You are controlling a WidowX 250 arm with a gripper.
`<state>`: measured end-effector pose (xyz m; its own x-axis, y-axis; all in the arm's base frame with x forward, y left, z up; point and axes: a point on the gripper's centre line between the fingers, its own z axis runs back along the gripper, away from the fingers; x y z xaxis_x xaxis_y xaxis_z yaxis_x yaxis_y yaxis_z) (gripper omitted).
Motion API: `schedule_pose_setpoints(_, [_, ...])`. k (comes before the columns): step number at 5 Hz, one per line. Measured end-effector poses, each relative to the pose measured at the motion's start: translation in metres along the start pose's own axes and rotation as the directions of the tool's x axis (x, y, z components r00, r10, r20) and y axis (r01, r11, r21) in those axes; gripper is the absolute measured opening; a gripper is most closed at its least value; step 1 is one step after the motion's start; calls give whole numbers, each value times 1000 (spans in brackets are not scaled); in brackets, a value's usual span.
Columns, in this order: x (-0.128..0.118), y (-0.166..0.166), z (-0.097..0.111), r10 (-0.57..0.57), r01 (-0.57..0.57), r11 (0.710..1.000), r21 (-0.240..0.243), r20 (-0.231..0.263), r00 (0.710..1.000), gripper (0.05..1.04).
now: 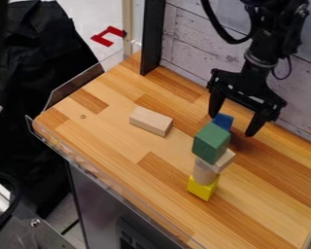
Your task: Put the blue rectangular block on top of the tower
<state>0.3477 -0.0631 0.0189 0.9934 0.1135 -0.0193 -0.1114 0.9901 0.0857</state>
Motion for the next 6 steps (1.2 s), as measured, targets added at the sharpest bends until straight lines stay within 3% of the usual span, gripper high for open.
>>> schedule_pose_setpoints(4, [-2, 18, -7, 86, -87, 995, -39, -41, 995, 1001])
schedule_pose_setpoints(6, [-6, 10, -29, 78, -84, 994, -71, -79, 994, 950])
